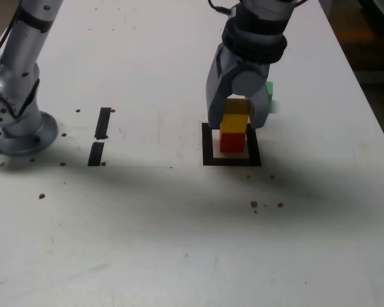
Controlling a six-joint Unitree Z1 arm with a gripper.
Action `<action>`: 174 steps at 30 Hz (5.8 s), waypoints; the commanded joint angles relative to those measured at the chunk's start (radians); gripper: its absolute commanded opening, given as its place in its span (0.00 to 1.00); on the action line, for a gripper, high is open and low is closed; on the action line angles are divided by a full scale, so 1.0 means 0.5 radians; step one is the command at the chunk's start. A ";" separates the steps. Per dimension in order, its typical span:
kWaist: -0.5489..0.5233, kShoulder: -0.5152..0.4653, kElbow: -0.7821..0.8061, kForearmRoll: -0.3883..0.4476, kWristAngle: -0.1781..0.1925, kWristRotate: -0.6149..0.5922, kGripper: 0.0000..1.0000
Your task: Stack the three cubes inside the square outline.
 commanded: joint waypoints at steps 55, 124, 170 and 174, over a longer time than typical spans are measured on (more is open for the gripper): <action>0.518 0.260 -0.536 0.147 0.147 0.476 0.96; -0.020 -0.182 -0.376 0.385 0.158 0.063 0.21; -0.018 -0.084 -0.203 0.261 0.108 0.000 0.28; -0.018 -0.082 -0.195 0.255 0.100 0.004 0.31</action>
